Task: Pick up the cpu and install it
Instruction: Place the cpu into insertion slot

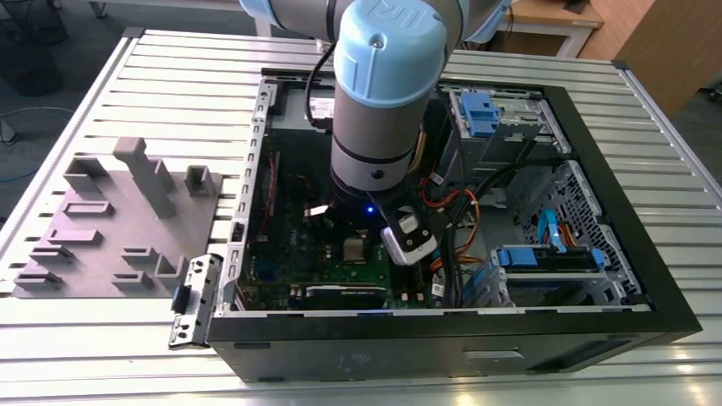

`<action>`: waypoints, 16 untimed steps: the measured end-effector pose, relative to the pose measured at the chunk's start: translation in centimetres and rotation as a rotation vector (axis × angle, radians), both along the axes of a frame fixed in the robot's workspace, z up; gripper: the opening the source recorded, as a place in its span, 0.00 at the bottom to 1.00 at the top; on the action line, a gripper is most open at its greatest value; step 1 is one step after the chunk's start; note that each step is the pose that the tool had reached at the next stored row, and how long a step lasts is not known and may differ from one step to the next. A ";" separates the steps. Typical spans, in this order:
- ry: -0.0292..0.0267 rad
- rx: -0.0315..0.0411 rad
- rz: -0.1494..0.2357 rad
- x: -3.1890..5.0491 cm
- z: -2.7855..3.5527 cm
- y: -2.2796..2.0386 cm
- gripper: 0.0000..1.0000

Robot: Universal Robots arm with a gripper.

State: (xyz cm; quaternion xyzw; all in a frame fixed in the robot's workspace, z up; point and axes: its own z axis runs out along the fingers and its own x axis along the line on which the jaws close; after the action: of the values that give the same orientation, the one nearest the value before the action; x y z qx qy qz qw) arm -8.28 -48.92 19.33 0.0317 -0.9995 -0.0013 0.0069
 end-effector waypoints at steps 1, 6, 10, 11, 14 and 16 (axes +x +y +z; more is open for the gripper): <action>0.0000 0.0000 0.000 0.00 -0.01 0.00 0.45; -0.0001 0.0002 -0.045 0.00 -0.05 0.01 0.45; -0.0002 0.0003 -0.072 0.00 -0.05 0.01 0.45; -0.0002 0.0002 -0.072 0.00 -0.05 0.01 0.45; -0.0002 0.0002 -0.073 0.00 -0.05 0.00 0.45; -0.0001 0.0002 -0.073 0.00 -0.02 0.00 0.45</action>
State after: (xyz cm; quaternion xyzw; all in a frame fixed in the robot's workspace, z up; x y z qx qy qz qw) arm -8.28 -48.91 19.31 -0.0046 -1.0000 -0.0016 0.0067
